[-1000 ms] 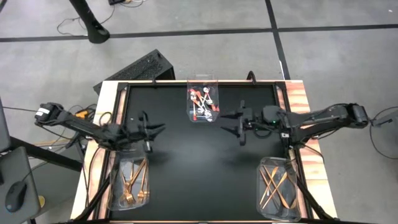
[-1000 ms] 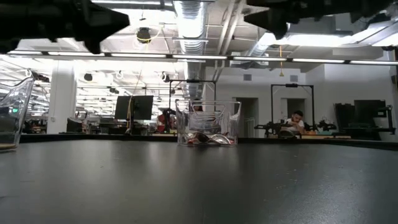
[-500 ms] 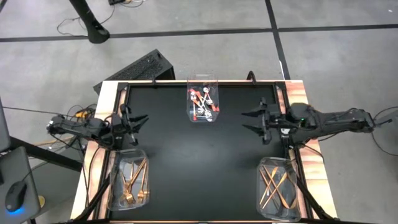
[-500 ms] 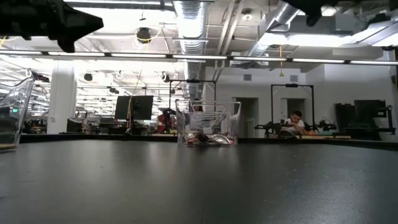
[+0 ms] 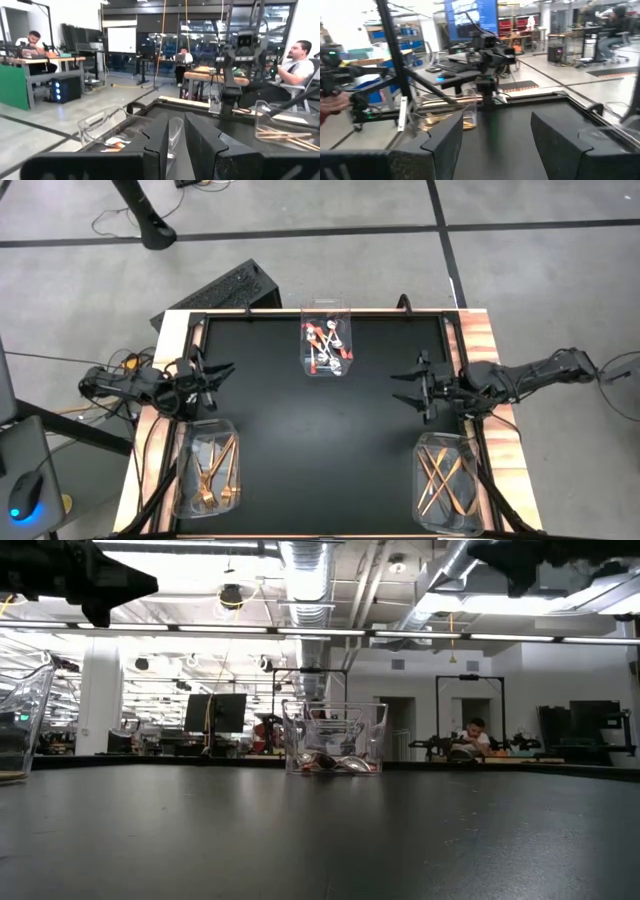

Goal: Sort silverware by color (type)
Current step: Return to Home Position

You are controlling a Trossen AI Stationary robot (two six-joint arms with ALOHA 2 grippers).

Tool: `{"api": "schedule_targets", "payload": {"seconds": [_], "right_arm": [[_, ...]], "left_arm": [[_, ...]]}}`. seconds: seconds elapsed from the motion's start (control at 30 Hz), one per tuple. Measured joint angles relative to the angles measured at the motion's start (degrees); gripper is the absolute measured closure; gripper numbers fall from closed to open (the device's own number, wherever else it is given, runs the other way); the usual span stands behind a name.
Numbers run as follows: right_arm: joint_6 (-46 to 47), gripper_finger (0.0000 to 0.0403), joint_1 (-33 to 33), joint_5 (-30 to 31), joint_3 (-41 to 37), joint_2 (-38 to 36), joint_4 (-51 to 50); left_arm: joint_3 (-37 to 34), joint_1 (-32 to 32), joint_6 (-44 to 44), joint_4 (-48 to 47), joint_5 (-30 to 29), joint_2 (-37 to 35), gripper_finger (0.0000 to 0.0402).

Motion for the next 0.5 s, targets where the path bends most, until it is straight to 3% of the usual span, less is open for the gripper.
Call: {"api": "schedule_targets", "payload": {"seconds": [0.23, 0.5], "right_arm": [[-0.3, 0.0149, 0.2, 1.4, -5.7, -7.4, 0.7], [-1.0, 0.0149, -0.1, 1.4, -6.1, -22.1, -11.8]], "left_arm": [[0.0, 0.0, 0.6, 0.2, -1.6, 0.0, 0.0350], [0.0, 0.0, 0.7, 0.2, -2.2, 0.0, 0.0350]]}}
